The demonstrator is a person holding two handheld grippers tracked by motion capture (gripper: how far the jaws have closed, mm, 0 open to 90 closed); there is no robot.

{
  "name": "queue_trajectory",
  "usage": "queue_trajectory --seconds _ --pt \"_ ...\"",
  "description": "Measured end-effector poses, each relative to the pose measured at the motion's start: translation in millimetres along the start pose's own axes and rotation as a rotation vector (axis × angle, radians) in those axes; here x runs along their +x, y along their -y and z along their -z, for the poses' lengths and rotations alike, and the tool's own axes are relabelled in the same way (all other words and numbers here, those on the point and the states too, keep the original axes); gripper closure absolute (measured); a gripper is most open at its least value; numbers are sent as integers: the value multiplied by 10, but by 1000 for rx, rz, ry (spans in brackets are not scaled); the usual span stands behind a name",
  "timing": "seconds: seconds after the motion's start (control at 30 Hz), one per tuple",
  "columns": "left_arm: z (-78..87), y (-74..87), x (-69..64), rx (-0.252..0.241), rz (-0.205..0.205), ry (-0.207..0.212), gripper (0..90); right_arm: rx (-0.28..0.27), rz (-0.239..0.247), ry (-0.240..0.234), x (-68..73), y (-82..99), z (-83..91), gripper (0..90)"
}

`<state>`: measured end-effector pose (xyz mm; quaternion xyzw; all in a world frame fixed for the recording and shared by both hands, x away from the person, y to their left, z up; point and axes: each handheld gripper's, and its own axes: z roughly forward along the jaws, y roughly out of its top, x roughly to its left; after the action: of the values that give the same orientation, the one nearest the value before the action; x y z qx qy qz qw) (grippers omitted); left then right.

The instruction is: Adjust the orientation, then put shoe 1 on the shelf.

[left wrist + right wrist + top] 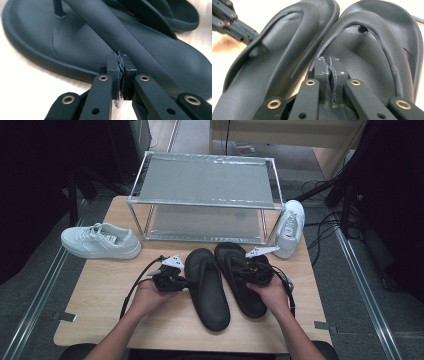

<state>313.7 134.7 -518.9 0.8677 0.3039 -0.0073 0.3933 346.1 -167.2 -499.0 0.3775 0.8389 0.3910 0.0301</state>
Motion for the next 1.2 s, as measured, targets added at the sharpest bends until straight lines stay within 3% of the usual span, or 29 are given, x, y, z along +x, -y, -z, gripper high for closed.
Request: queue_trajectory --seconds 0.23,0.4,0.63,0.8,1.03,1.07,1.13,1.2 --pt "-73 -32 -92 -4 -4 32 885 -4 -10 -5 -7 2 -6 857" --pt "-56 -28 -41 -6 23 49 848 -19 -15 4 -18 9 -1 848" --pt "153 -23 15 -61 43 11 790 -79 -8 11 10 27 58 701" --pt "289 8 67 -57 67 13 710 -150 3 -12 67 82 130 570" --pt "428 60 104 -53 70 -6 576 -143 29 7 230 99 80 493" --pt "445 69 109 -62 72 -24 574 -148 31 18 250 101 72 481" --pt "481 79 139 -71 83 -6 574 -148 41 29 283 105 52 479" --pt "512 91 150 -80 79 -19 572 -145 45 33 307 110 33 471"
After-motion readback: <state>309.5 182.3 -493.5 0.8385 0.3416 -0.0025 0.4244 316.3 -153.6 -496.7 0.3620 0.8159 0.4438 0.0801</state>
